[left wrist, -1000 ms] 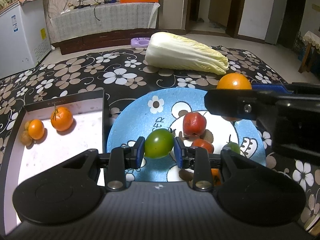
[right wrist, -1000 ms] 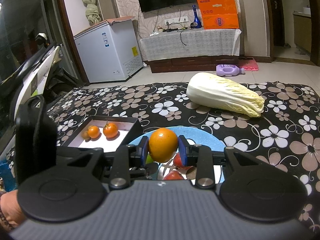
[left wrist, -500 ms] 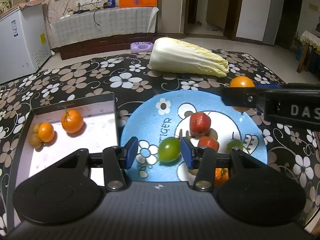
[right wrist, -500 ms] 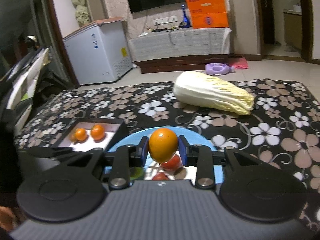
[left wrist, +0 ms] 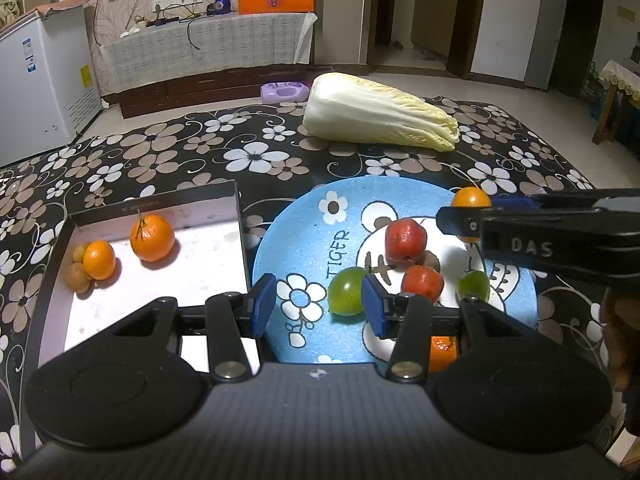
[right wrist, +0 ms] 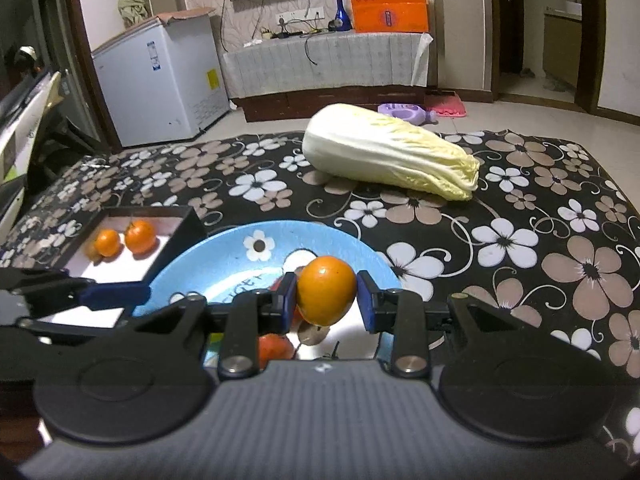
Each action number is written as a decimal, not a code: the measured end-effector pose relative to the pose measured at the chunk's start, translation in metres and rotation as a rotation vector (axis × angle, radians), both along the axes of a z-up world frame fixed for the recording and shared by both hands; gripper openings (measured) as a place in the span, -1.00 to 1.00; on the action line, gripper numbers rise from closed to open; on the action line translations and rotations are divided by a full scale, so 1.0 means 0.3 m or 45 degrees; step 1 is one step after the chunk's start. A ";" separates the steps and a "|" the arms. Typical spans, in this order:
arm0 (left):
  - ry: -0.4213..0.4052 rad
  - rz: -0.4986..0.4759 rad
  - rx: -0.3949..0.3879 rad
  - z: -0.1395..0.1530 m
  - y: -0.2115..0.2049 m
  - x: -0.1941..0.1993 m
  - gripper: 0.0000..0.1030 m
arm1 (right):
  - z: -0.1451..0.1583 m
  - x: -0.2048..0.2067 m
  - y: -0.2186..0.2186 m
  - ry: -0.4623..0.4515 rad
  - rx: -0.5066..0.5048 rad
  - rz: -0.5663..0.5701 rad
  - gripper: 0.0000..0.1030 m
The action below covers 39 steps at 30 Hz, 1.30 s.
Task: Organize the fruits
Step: 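Open the left gripper to release the green tomato on the plate while the right gripper holds the tangerine, then lower the right gripper and open it to release the tangerine on the plate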
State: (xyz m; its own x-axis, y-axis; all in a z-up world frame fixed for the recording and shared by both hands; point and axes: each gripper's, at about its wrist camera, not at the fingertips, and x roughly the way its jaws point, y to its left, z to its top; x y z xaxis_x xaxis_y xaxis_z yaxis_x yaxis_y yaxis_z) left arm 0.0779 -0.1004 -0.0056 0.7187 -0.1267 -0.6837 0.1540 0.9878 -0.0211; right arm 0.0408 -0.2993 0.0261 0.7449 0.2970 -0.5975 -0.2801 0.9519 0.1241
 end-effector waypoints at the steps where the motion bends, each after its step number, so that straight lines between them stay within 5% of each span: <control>1: 0.001 0.001 -0.001 0.000 -0.001 0.000 0.03 | -0.007 0.005 0.000 0.004 -0.003 -0.009 -0.32; 20: -0.012 0.013 -0.021 0.013 0.025 -0.007 0.03 | -0.051 0.035 0.024 0.021 -0.051 -0.068 -0.26; 33: -0.040 0.080 -0.045 0.035 0.075 -0.015 0.05 | 0.037 -0.002 0.055 -0.126 -0.002 -0.056 -0.15; 39: -0.024 0.170 -0.059 0.027 0.160 -0.026 0.05 | 0.086 -0.025 0.129 -0.203 0.072 0.066 -0.15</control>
